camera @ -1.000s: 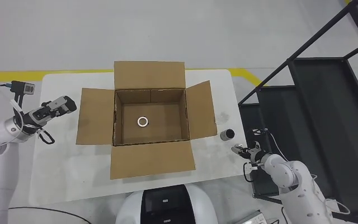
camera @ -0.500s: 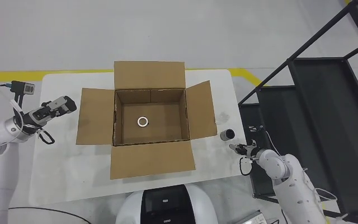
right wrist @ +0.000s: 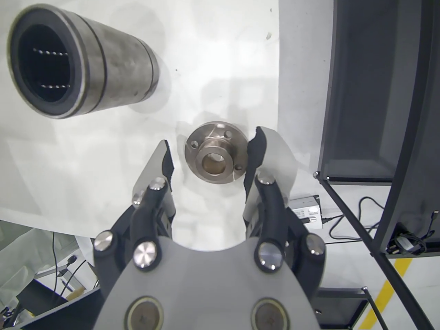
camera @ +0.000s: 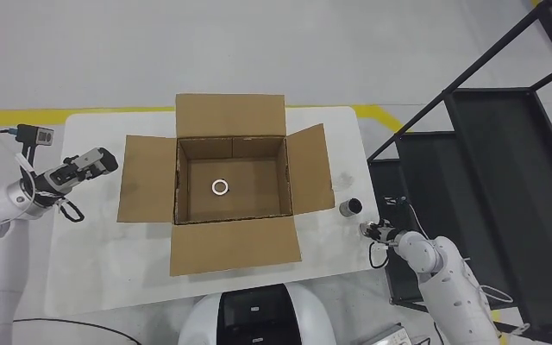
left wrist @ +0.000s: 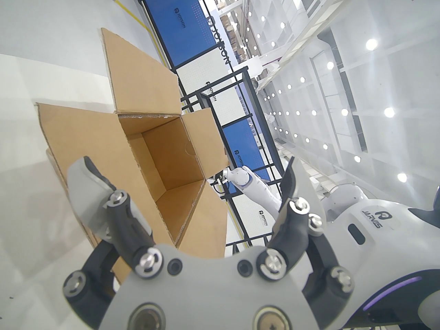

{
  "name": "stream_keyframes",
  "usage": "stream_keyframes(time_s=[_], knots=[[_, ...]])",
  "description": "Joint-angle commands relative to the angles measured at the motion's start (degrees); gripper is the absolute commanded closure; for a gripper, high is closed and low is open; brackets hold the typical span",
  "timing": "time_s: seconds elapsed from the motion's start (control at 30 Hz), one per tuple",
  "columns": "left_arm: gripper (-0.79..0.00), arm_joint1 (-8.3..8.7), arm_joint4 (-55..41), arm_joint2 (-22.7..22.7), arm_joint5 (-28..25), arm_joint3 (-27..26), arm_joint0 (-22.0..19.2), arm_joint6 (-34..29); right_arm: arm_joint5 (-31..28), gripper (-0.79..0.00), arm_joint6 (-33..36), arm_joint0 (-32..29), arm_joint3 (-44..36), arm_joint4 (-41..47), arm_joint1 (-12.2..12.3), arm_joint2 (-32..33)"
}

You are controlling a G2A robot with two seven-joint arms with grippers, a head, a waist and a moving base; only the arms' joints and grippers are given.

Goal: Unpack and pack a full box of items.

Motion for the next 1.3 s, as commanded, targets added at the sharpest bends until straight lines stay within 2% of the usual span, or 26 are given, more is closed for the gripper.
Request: stream_keyframes(time_s=[0.0,0.17,0.3,0.47,0.6,0.97,1.27], knots=[[-0.785,0.00,0.00,0.00,0.00,0.00,0.00,0.00,0.44,-0.486,-0.14,0.23,0.43,-0.31,0.02,-0.10],[-0.785,0.00,0.00,0.00,0.00,0.00,0.00,0.00,1.28,-0.474,-0.08,0.63,0.69,-1.30,0.08,-0.66],[-0.785,0.00,0.00,0.00,0.00,0.00,0.00,0.00,1.54,-0.369,-0.07,0.66,0.84,-1.40,0.12,-0.90],[-0.785,0.00,0.00,0.00,0.00,0.00,0.00,0.00,1.77,-0.203,-0.12,0.30,0.54,-1.67,0.23,-0.87],[-0.785,0.00,0.00,0.00,0.00,0.00,0.00,0.00,1.82,-0.012,-0.43,-0.29,-0.51,-1.60,0.32,-0.61],[-0.785,0.00,0.00,0.00,0.00,0.00,0.00,0.00,-0.43,0.000,-0.08,-4.22,-7.13,1.42,0.71,1.67],[-0.785,0.00,0.00,0.00,0.00,0.00,0.00,0.00,-4.72,0.000,2.40,-7.02,-12.50,5.38,0.83,0.57]])
